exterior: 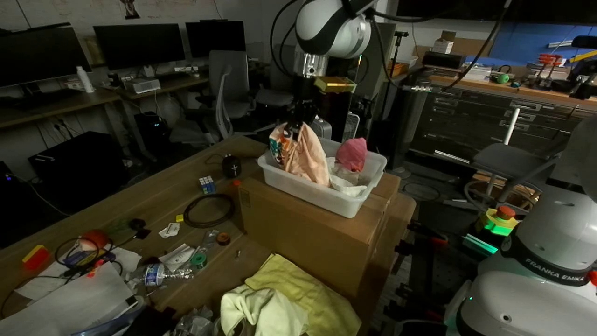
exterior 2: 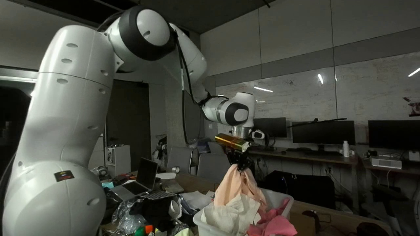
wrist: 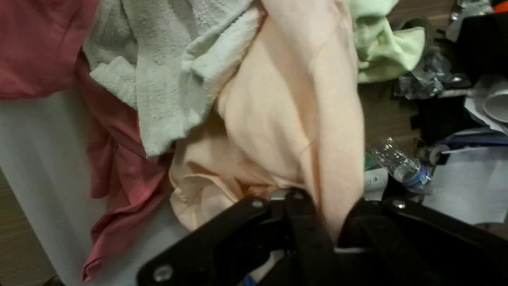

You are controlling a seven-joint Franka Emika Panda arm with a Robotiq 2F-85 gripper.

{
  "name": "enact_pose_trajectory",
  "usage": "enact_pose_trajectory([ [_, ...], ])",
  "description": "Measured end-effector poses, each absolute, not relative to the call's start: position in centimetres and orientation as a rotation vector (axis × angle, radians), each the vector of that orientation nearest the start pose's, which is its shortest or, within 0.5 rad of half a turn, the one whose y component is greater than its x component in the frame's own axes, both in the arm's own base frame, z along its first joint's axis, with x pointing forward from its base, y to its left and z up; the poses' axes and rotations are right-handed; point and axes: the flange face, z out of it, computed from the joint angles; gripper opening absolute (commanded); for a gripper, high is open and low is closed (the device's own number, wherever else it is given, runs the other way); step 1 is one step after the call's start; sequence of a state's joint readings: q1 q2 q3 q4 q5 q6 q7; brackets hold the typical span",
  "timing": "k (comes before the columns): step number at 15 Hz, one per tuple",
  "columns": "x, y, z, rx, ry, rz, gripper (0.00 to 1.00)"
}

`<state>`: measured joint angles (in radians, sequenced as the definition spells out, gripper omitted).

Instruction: Move the shirts and towels from the storage box and put them on the table

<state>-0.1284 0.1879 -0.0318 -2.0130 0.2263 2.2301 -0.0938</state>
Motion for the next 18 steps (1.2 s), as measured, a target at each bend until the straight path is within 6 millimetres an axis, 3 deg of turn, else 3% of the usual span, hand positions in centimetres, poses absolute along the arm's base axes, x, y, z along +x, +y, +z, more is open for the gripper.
enact_pose_trajectory([
  [6,53.3,-7.2,46.5,-2.78,0.47,-0.372,0.03],
  [10,49.4,-4.5,52.2,-2.732,0.453,-0.523,0.03],
  [13,47.2,-1.1,54.0,-2.74,0.351,-0.531,0.03],
  [18,45.5,6.5,52.5,-2.837,0.103,-0.327,0.03],
])
